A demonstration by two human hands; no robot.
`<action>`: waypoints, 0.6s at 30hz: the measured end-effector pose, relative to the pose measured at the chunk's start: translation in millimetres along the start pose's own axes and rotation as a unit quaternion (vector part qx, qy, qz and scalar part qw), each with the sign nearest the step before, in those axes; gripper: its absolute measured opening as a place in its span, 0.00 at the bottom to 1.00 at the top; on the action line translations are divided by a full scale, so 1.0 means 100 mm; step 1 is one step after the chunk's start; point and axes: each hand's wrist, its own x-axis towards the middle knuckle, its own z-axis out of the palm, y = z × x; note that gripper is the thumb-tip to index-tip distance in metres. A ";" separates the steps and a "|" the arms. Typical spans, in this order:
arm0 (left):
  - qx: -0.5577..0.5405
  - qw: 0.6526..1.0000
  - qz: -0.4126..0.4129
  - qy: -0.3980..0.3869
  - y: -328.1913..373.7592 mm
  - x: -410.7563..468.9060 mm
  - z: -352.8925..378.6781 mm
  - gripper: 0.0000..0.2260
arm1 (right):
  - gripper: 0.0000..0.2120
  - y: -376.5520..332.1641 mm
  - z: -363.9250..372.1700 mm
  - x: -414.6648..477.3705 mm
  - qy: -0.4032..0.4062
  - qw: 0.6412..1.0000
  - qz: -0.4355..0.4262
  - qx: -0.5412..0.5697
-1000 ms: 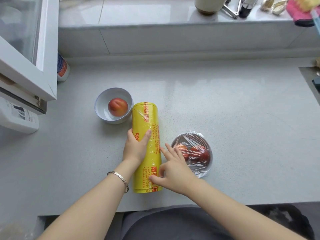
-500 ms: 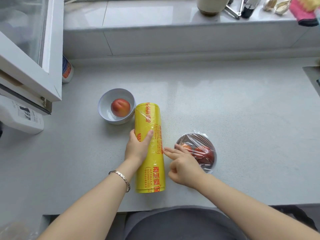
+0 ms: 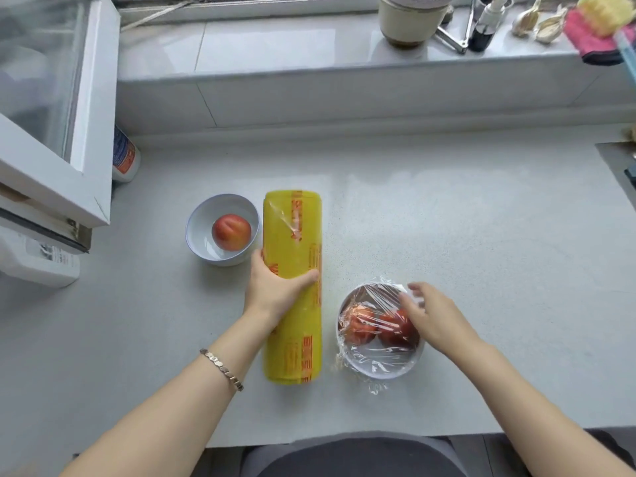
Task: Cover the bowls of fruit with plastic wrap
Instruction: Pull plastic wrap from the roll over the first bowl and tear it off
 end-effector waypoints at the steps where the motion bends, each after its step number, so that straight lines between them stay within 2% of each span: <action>1: -0.008 0.999 0.035 0.012 0.14 0.05 -0.01 0.42 | 0.19 0.01 0.00 0.04 -0.022 0.999 0.018 0.022; 4: -0.022 0.991 0.118 0.064 0.58 0.30 -0.01 0.42 | 0.14 0.00 0.00 0.14 -0.053 0.998 0.012 0.013; 8: -0.013 0.979 0.158 0.131 1.08 0.62 0.12 0.43 | 0.13 -0.05 -0.04 0.22 -0.073 0.997 -0.001 -0.004; 13: -0.023 0.975 0.182 0.129 1.19 0.83 0.38 0.43 | 0.14 -0.05 -0.02 0.25 -0.065 0.997 -0.016 -0.025; 18: -0.010 0.982 0.158 0.104 0.98 0.95 0.43 0.46 | 0.14 -0.04 0.05 0.23 -0.038 0.999 -0.010 -0.029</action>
